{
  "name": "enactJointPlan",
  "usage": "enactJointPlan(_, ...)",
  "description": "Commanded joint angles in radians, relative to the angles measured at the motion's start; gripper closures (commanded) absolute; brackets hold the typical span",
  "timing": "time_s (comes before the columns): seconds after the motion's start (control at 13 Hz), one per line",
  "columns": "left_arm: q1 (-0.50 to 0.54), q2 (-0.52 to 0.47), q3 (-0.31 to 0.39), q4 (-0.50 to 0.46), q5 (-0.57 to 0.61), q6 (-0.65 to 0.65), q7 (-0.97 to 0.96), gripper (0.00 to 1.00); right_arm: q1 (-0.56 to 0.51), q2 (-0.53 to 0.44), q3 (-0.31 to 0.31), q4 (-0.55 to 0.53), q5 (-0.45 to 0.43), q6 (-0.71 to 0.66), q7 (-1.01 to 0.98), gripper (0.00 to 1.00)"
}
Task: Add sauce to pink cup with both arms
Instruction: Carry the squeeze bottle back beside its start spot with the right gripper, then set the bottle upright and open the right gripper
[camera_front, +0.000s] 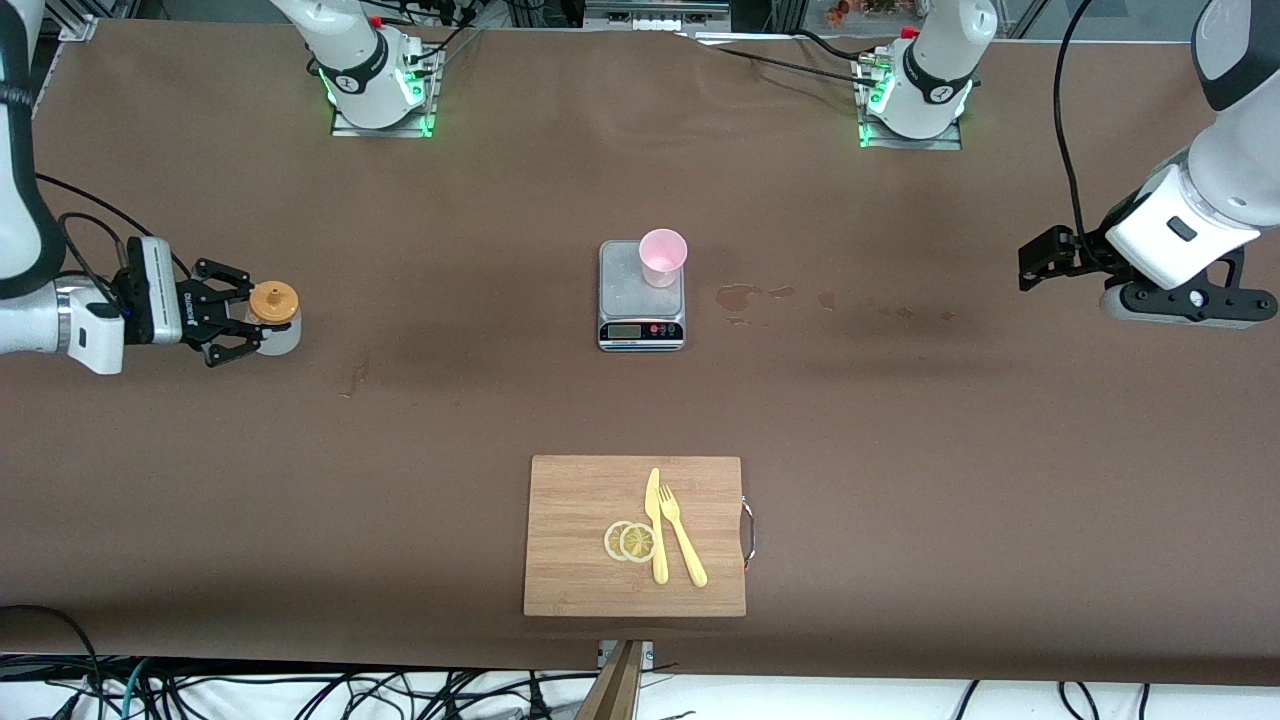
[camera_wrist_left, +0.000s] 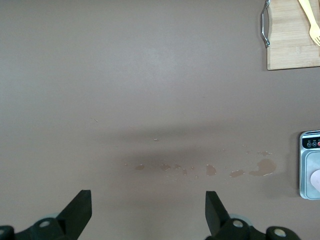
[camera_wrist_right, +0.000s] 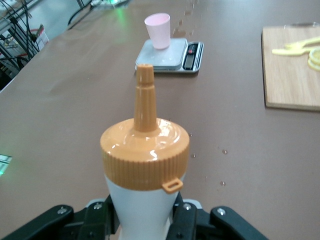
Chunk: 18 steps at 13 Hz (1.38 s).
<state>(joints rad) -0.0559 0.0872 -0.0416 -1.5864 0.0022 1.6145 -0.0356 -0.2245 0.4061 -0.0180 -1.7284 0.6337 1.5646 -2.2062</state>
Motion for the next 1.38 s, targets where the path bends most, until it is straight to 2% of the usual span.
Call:
enactJointPlan(0.0, -0.005, 0.016, -0.003, 0.032, 0.025, -0.011, 0.002, 0.0, -0.03, 0.109, -0.022, -0.01, 0.139, -0.011, -0.194, 0.96)
enactJointPlan(0.23, -0.004, 0.014, -0.003, 0.036, 0.016, -0.011, 0.0, 0.0, -0.032, 0.19, -0.04, -0.011, 0.245, -0.02, -0.308, 0.96)
enactJointPlan(0.62, -0.002, 0.011, -0.001, 0.037, 0.016, -0.01, 0.002, 0.0, -0.044, 0.273, -0.042, -0.01, 0.314, -0.026, -0.356, 0.94)
enactJointPlan(0.77, -0.002, 0.011, -0.003, 0.037, 0.016, -0.01, 0.002, 0.0, -0.05, 0.299, -0.045, -0.01, 0.336, -0.029, -0.372, 0.89)
enactJointPlan(0.92, -0.002, 0.011, -0.001, 0.037, 0.016, -0.01, 0.002, 0.0, -0.056, 0.321, -0.051, -0.01, 0.336, -0.037, -0.372, 0.74)
enactJointPlan(1.0, -0.002, 0.011, -0.003, 0.037, 0.016, -0.01, 0.002, 0.0, -0.055, 0.319, -0.066, -0.008, 0.342, -0.047, -0.372, 0.71)
enactJointPlan(1.08, -0.002, 0.011, -0.003, 0.037, 0.016, -0.01, 0.002, 0.0, -0.056, 0.321, -0.068, -0.007, 0.349, -0.057, -0.362, 0.56)
enactJointPlan(1.15, -0.002, 0.011, -0.003, 0.037, 0.016, -0.01, 0.002, 0.0, -0.056, 0.323, -0.068, -0.002, 0.357, -0.057, -0.356, 0.01)
enactJointPlan(1.31, -0.002, 0.011, -0.003, 0.037, 0.016, -0.01, 0.002, 0.0, -0.056, 0.321, -0.068, 0.01, 0.363, -0.057, -0.351, 0.0)
